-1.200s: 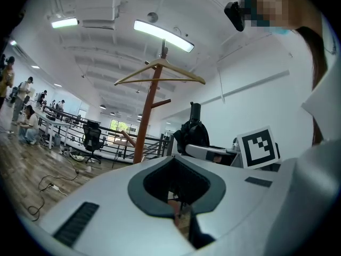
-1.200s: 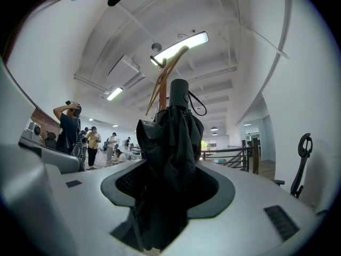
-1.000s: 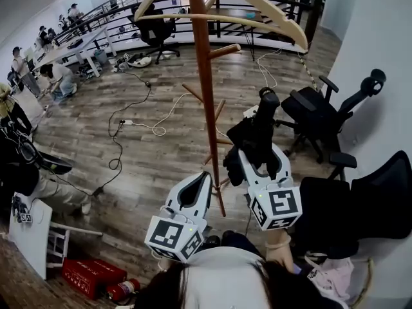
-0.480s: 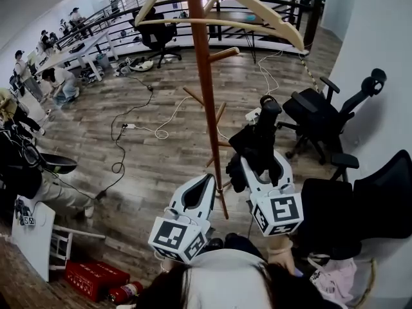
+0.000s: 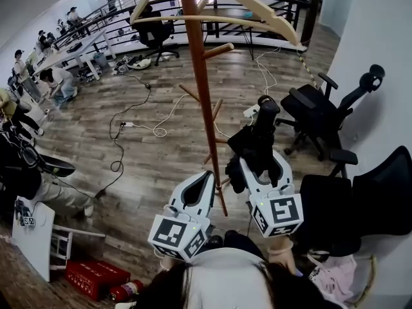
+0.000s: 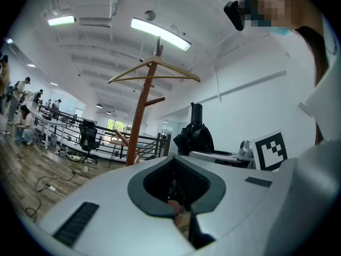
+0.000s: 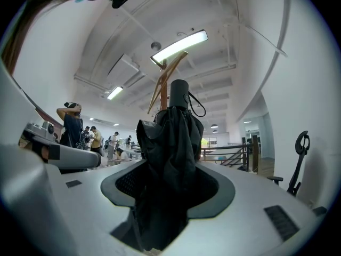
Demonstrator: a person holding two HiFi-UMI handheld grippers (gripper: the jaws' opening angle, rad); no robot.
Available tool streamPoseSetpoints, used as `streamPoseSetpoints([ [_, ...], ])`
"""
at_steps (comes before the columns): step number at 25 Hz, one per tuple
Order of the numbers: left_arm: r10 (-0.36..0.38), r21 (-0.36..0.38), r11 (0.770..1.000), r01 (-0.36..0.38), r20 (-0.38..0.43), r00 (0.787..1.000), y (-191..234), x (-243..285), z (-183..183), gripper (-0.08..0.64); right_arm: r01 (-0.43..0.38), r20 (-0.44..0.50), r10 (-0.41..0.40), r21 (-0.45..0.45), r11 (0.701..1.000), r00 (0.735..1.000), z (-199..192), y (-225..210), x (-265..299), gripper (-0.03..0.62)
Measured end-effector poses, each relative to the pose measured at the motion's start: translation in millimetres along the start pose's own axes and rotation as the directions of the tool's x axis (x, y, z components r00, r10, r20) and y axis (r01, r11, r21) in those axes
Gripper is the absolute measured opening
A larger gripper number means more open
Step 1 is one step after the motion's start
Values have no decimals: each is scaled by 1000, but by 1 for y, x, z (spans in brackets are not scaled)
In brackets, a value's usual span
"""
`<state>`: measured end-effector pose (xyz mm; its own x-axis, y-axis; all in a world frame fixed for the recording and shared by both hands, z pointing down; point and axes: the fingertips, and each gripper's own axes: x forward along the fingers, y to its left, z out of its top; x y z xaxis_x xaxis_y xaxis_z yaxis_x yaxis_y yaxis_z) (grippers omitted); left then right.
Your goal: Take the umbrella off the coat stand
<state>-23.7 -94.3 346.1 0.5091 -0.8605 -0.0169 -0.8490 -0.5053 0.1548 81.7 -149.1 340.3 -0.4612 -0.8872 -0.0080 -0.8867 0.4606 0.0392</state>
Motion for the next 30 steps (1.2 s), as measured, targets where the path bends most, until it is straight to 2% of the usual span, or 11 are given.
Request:
streamPoseSetpoints([
  [7, 6, -7, 1000, -6, 0, 1000, -3, 3, -1, 9, -17, 9, 17, 8, 1000, 1000, 2, 2, -3, 258],
  [11, -15, 1, 1000, 15, -8, 1000, -4, 4, -1, 9, -19, 16, 18, 18, 1000, 1000, 3, 3, -4, 258],
  [30, -55, -7, 998, 55, -11, 998, -9, 14, -3, 9, 9, 23, -9, 28, 1000, 1000, 4, -3, -10, 258],
])
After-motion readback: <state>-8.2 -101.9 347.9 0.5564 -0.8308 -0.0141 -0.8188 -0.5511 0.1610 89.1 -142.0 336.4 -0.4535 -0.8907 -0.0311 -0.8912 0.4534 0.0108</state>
